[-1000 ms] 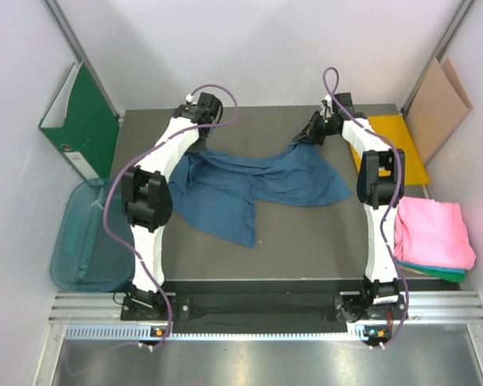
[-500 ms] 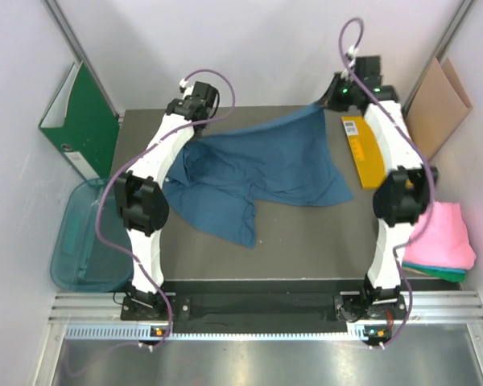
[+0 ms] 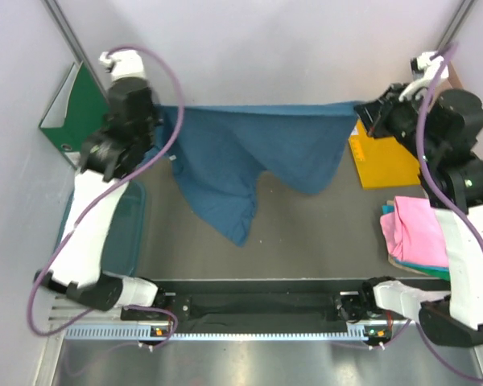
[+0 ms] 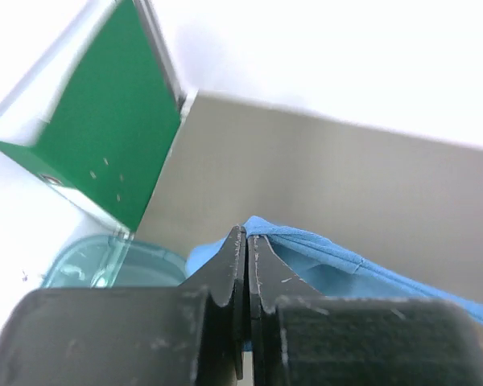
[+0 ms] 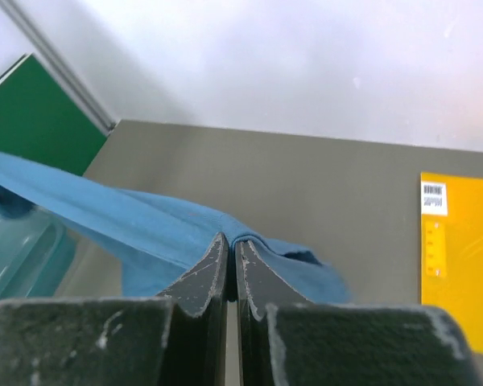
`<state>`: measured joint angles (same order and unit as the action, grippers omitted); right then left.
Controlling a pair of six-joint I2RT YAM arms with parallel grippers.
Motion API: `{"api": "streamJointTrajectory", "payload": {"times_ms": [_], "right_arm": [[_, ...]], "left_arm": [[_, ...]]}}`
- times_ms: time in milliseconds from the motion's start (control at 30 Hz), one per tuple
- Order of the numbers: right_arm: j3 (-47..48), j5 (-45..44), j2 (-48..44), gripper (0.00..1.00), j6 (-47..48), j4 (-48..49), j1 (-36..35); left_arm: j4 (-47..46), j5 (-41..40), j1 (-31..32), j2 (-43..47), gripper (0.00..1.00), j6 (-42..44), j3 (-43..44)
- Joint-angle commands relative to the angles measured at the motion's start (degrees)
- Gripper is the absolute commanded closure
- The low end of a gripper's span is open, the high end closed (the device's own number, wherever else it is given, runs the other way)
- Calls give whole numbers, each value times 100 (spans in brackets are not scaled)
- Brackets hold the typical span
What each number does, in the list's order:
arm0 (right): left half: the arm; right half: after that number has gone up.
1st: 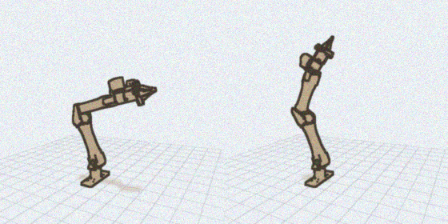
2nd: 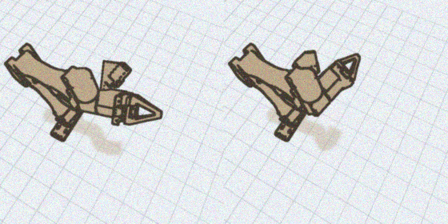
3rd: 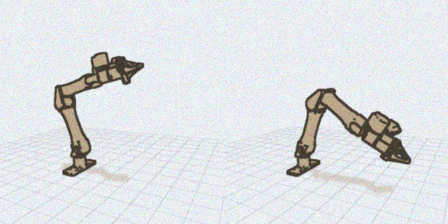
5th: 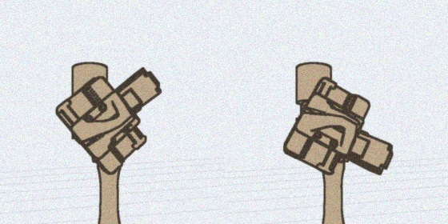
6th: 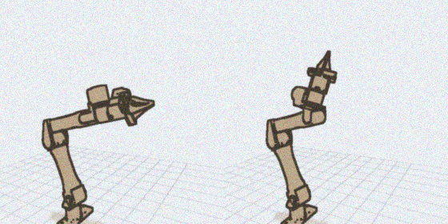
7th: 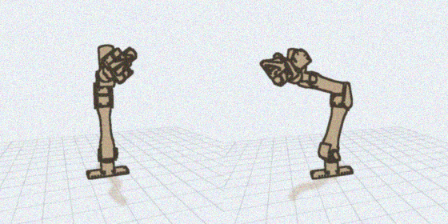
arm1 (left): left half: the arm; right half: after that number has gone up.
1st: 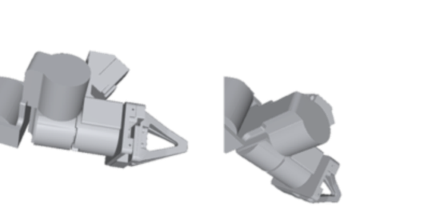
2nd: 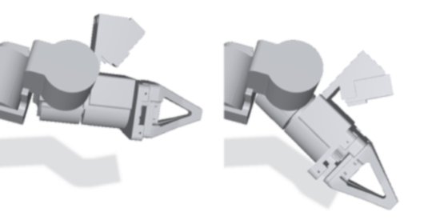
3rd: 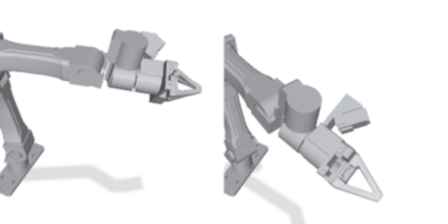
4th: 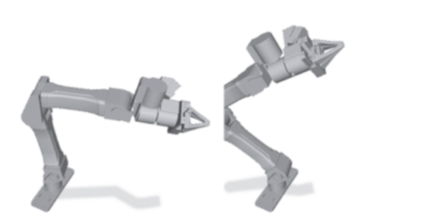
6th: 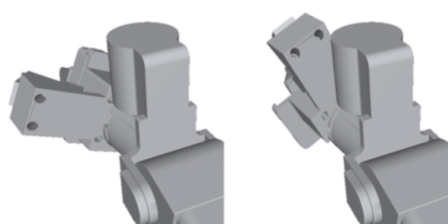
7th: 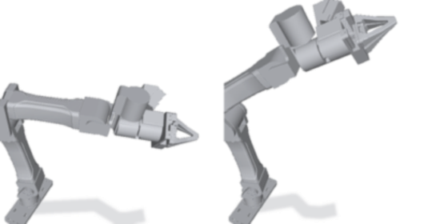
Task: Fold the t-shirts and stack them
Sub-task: Flatten out the tshirt
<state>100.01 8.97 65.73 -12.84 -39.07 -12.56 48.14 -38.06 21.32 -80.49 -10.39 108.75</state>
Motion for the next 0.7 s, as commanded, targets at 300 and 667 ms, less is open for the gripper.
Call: {"api": "streamJointTrajectory", "payload": {"times_ms": [300,667], "right_arm": [[853,-1423,-1125,100,308,-1516,-107],[-753,-2127,-88,100,651,328,-80]], "left_arm": [[240,414,144,554,100,713,2287],[-358,1079,-294,-1697,100,943,2038]]}}
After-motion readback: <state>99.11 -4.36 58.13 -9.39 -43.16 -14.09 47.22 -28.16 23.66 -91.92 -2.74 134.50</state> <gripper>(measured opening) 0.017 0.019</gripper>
